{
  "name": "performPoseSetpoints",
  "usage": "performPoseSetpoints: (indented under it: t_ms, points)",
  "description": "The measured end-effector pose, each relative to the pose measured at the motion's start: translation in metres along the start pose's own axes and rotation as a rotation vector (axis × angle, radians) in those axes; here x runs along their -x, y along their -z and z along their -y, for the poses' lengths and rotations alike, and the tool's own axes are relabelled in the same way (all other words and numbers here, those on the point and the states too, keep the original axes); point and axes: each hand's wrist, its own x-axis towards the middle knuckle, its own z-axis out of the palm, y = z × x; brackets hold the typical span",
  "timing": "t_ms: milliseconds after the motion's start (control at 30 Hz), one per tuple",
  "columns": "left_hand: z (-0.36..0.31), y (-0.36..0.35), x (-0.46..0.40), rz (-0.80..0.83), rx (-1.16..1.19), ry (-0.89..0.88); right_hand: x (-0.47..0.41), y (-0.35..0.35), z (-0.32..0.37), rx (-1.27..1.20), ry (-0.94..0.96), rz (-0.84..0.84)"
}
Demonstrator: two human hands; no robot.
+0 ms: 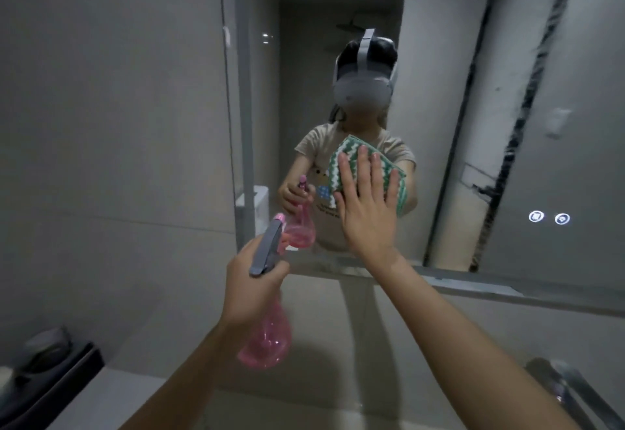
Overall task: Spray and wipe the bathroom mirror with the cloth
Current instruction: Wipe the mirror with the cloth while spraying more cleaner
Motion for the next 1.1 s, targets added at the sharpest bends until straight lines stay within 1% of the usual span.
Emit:
performPoseSetpoints:
  t_ms: [133, 267, 367, 433, 467, 567, 700, 800, 900, 1000, 1100]
  points:
    - [-0.003, 0.025, -0.014, -0.059, 0.02, 0.031, -0.022, -0.001, 0.038, 0.018, 0.109, -0.016]
    - [0.0, 0.039, -0.018, -0.084, 0.02, 0.036, -0.041, -0.005, 0.059, 0.032, 0.287, -0.007]
    - [-0.005, 0.041, -0.017, -0.073, 0.007, -0.01, -0.056, -0.003, 0.042, 0.076, 0.429, -0.01]
    - [-0.012, 0.035, -0.016, -0.058, -0.022, -0.062, -0.064, 0.003, 0.018, 0.105, 0.473, -0.025]
    - [-0.015, 0.03, -0.015, -0.057, -0.038, -0.091, -0.067, 0.008, 0.004, 0.113, 0.458, -0.041]
    - [-0.024, 0.008, -0.01, -0.056, -0.093, -0.169, -0.072, 0.022, -0.044, 0.135, 0.331, -0.092]
    - [-0.033, -0.027, 0.001, -0.027, -0.18, -0.275, -0.066, 0.033, -0.105, 0.143, 0.202, -0.062]
    - [-0.035, -0.05, 0.009, 0.004, -0.142, -0.271, -0.051, 0.037, -0.132, 0.101, 0.121, -0.035]
    - [-0.038, -0.063, 0.015, 0.004, -0.136, -0.254, -0.041, 0.037, -0.137, 0.071, 0.059, -0.022]
    - [-0.043, -0.06, 0.019, 0.003, -0.114, -0.235, -0.041, 0.037, -0.127, 0.028, -0.015, 0.0]
    - [-0.045, -0.045, 0.016, -0.016, -0.096, -0.219, -0.05, 0.036, -0.102, -0.049, -0.178, 0.005]
